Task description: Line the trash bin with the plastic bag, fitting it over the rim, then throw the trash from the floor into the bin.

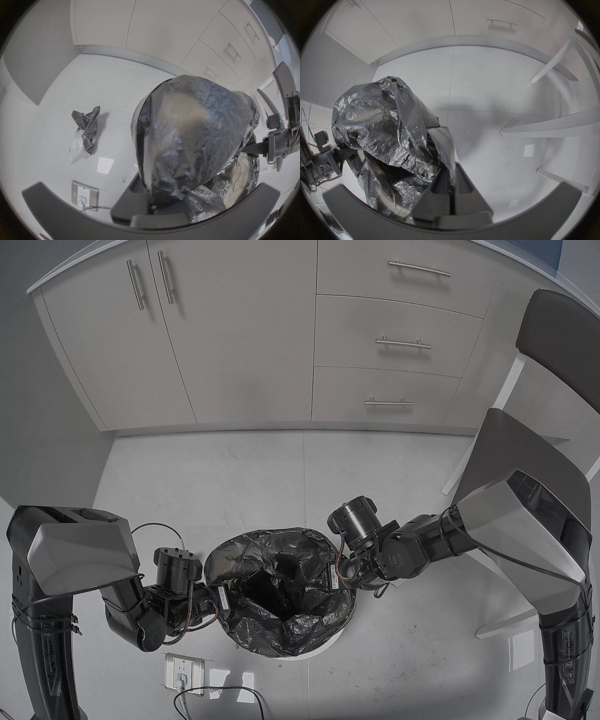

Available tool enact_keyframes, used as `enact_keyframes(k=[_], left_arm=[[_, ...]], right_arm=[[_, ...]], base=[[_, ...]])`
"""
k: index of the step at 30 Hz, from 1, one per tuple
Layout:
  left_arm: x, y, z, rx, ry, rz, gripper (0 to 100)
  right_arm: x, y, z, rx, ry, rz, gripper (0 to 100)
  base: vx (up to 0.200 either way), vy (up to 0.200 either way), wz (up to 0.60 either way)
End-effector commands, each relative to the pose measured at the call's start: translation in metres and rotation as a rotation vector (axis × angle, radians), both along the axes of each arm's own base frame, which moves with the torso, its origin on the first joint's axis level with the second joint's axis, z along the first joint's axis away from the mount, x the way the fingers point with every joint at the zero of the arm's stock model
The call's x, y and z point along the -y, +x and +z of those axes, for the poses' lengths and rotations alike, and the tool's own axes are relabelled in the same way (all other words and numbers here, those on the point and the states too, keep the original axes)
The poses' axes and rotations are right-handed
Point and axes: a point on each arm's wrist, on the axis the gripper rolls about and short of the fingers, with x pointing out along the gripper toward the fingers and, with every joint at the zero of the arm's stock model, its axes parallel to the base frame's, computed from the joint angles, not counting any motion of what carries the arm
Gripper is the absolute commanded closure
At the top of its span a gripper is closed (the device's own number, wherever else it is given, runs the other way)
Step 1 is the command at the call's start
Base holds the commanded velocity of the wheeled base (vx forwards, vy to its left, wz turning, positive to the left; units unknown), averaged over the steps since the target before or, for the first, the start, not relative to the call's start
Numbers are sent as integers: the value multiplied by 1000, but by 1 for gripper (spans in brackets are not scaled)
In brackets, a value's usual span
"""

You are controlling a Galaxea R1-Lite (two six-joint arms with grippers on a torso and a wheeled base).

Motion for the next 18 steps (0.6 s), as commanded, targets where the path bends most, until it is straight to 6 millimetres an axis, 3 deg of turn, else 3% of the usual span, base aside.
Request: enact_keyframes(k=[1, 18], left_arm=[[3, -1, -1, -1, -2, -9, 100], [12, -1, -8, -13, -3, -27, 100]], right_arm=[[1, -1, 2, -2, -1, -1, 100], [5, -4, -5, -26, -16, -1, 100]], base=[[0, 0, 0], [0, 0, 0]])
